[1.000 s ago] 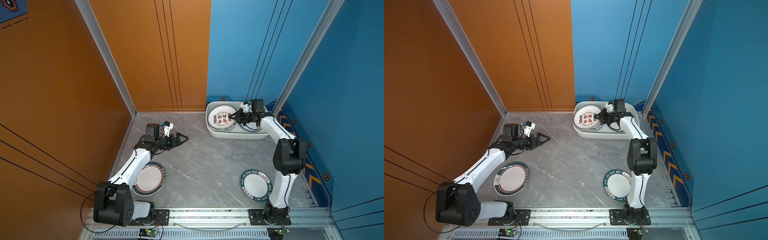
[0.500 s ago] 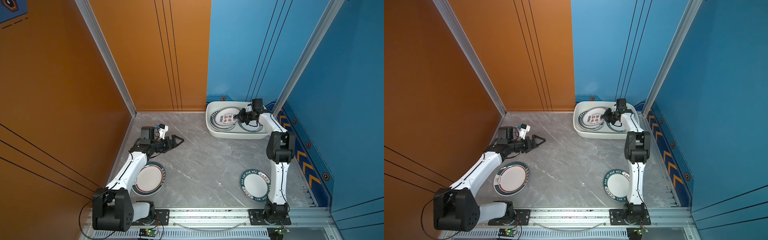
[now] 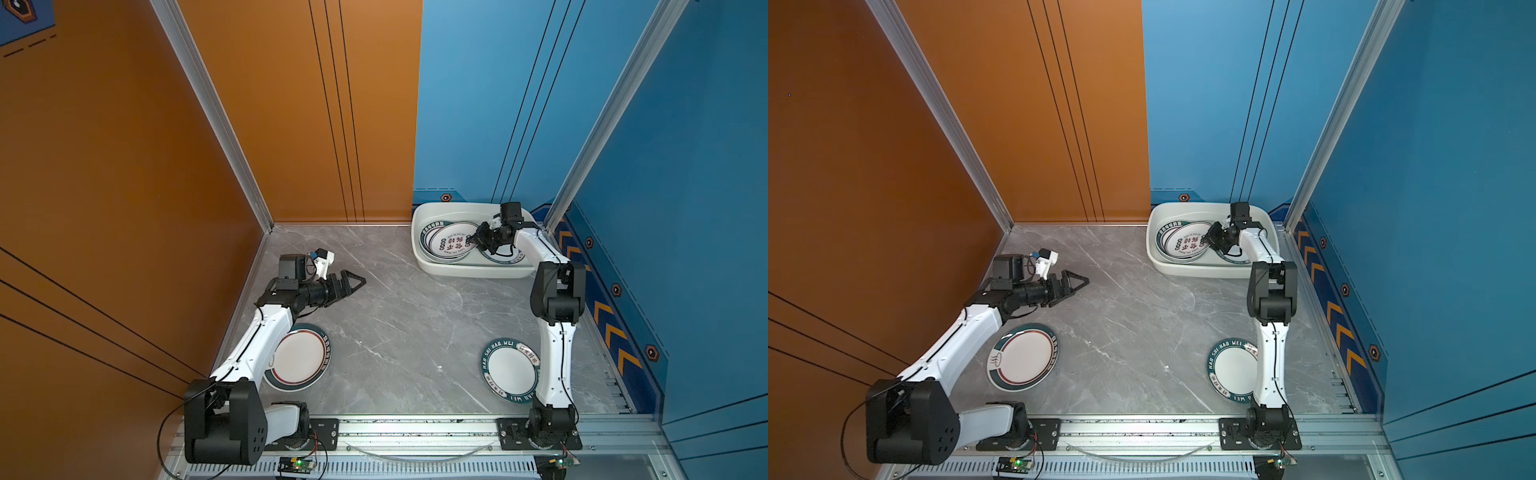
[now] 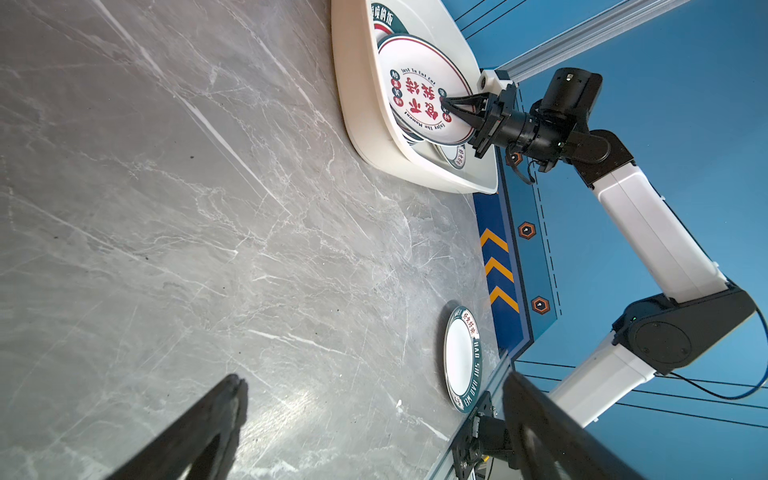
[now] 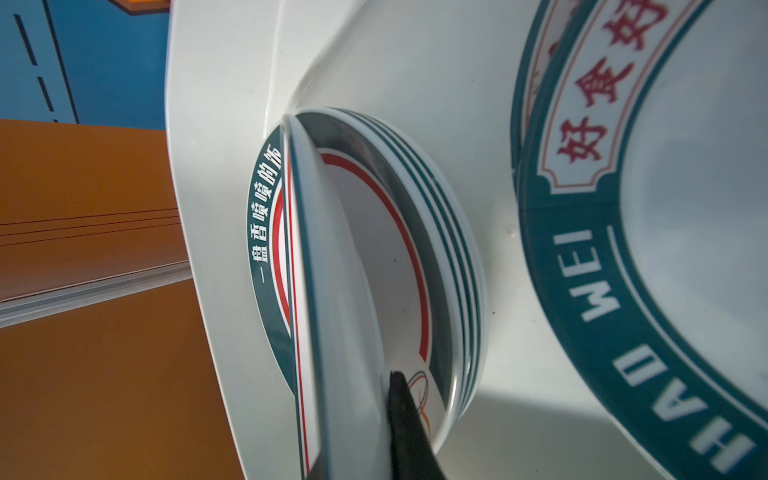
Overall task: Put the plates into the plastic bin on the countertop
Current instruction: 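Lower the red-lettered plate onto the stack in the bin with the right gripper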
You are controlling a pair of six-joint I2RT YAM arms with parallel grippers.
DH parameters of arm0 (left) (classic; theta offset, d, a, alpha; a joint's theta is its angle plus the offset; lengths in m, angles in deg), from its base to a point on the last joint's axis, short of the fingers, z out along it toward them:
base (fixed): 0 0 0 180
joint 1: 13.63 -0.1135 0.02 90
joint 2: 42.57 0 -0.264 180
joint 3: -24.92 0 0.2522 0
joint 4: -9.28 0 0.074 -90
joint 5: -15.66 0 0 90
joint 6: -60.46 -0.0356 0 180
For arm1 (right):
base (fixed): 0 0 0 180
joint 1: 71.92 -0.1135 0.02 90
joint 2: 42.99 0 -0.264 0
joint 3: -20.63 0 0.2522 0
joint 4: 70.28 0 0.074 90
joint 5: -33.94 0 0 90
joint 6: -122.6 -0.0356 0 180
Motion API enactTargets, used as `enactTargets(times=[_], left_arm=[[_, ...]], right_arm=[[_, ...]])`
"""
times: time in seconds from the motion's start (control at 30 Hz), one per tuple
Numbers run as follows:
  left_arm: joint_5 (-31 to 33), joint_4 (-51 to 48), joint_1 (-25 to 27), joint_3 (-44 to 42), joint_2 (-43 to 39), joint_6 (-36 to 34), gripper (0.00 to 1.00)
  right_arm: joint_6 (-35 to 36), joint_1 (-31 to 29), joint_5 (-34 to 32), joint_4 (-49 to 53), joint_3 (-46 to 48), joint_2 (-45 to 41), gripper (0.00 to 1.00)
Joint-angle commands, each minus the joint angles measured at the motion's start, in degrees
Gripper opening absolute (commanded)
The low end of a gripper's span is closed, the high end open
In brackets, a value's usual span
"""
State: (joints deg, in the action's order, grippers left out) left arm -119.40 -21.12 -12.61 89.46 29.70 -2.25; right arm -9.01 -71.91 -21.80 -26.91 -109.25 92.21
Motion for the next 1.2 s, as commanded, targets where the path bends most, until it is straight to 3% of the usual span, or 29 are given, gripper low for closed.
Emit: enactTargets(times=[0.0, 0.17, 0.63, 1.17], left_arm=[[-1.52, -1.55, -0.62, -0.6, -1.39, -1.36, 0.98], [-1.69, -1.51, -0.65, -0.65, -0.85, -1.45, 0.98], [-1.7, -1.55, -0.67, -0.71, -0.55, -1.37, 0.98], [-2.03, -2.15, -0.93, -1.48, -1.15, -2.04, 0.98]], right_arm=[[0.2, -0.1, -0.33, 0.83, -2.27, 1.09, 0.0], [1.84, -0.35, -1.37, 2.5, -2.44, 1.3, 0.04], [8.1, -2.01, -6.81, 10.49, -5.85, 1.73, 0.36], [13.21, -5.02, -16.33, 19.25, -12.3, 3.5, 0.45]])
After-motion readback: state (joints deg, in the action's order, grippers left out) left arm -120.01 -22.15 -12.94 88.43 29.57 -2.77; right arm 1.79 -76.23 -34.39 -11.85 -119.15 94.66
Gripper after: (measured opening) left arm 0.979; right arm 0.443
